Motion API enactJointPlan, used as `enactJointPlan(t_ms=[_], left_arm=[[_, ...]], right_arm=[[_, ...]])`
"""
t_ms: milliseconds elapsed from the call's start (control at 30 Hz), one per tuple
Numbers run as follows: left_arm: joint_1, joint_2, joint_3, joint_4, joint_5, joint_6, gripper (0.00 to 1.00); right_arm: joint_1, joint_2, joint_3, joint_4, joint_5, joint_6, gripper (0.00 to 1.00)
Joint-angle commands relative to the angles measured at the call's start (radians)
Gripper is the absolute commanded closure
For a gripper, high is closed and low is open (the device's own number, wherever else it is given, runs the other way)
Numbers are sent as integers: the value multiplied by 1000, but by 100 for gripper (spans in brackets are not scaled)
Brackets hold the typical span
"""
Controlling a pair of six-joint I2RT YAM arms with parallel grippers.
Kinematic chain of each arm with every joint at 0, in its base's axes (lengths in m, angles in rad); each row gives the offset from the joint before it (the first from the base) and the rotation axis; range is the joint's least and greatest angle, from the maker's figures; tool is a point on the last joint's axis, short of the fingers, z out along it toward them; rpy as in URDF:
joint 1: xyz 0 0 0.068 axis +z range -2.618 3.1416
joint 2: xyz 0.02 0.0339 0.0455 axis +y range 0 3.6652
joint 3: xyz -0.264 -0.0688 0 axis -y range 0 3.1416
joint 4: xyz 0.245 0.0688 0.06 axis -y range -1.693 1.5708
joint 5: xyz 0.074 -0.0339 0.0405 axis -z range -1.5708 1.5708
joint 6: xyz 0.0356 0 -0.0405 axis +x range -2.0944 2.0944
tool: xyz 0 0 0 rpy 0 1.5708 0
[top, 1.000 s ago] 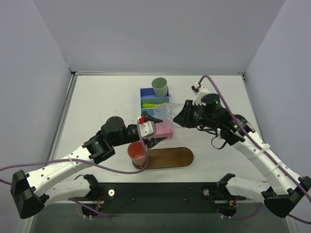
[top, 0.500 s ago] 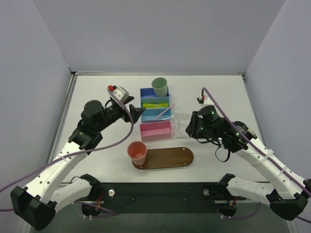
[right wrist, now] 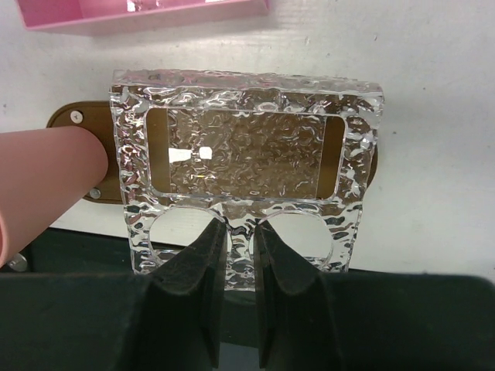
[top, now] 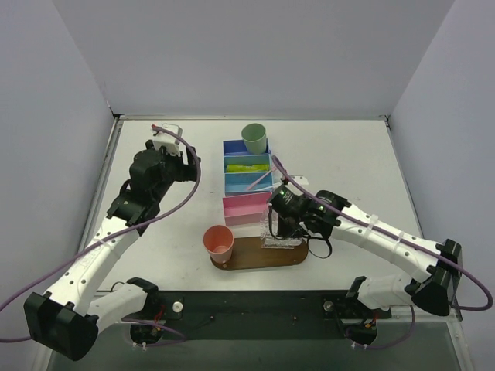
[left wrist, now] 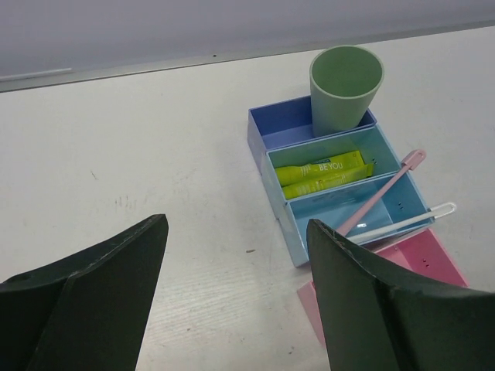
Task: Prepare toiletry sets of a toothbrush and toothpaste on the tray
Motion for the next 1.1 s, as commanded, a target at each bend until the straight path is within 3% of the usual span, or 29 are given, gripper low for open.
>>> enactJointPlan(t_ms=[0, 533, 1067], left_arm=[[-42, -9, 45, -10, -102, 30, 17], [-122, -18, 29, 5, -166, 72, 16], [-139, -24, 26, 5, -177, 78, 16]], right_arm=[[54, 70, 61, -40, 67, 93, 100], [193, 268, 142, -48, 92, 193, 100], [213, 367, 191, -89, 81, 192, 100]])
